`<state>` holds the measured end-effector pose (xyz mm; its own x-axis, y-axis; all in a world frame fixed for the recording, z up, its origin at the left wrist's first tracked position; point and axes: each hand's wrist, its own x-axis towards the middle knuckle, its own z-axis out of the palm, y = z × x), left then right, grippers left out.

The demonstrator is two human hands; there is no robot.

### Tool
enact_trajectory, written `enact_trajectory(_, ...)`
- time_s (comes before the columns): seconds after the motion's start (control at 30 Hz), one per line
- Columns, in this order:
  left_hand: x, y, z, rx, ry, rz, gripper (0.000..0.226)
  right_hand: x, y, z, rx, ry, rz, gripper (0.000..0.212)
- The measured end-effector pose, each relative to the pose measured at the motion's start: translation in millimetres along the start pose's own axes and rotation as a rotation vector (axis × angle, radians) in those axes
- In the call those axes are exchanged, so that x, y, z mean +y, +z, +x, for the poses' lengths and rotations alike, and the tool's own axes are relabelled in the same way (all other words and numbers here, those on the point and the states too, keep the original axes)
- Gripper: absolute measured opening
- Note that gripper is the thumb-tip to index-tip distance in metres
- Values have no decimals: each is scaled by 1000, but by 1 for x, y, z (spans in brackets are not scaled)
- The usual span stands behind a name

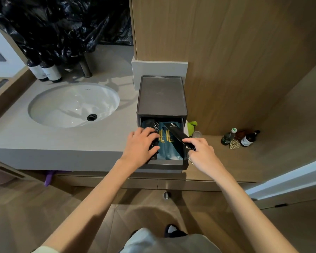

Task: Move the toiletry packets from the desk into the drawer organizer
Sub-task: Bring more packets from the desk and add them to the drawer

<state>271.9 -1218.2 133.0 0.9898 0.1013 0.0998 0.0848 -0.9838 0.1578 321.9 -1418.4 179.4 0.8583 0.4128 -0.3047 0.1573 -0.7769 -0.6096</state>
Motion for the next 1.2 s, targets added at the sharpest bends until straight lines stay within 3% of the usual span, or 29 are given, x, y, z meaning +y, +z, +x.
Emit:
enact_trajectory(0.13, -3, 5, 20, -370, 44, 84, 54, -2, 1, 4, -23, 15, 9, 51)
enact_trajectory(0.27, -13, 12, 27, -499, 65, 275, 64, -3, 5, 10, -54, 6, 14, 52)
enact_trajectory(0.43, -14, 17, 31, -486, 33, 221, 71, -7, 12, 17, -79, 11, 32, 53)
enact_trajectory(0.53, -11, 21, 32, -465, 3, 302, 72, -15, 19, 23, -92, 16, 38, 55)
enact_trajectory(0.77, -10, 31, 23, -283, -3, 409, 59, -36, 47, 40, -83, -41, -1, 56)
enact_trajectory(0.93, -27, 22, 18, -222, 10, 324, 53, -33, 60, 56, -256, -59, -34, 72)
enact_trajectory(1.1, -37, 16, 15, -267, 45, 284, 52, -20, 63, 62, -275, -65, 47, 74)
enact_trajectory(1.2, -38, 17, 16, -277, 37, 272, 53, -22, 65, 61, -184, -31, 237, 64)
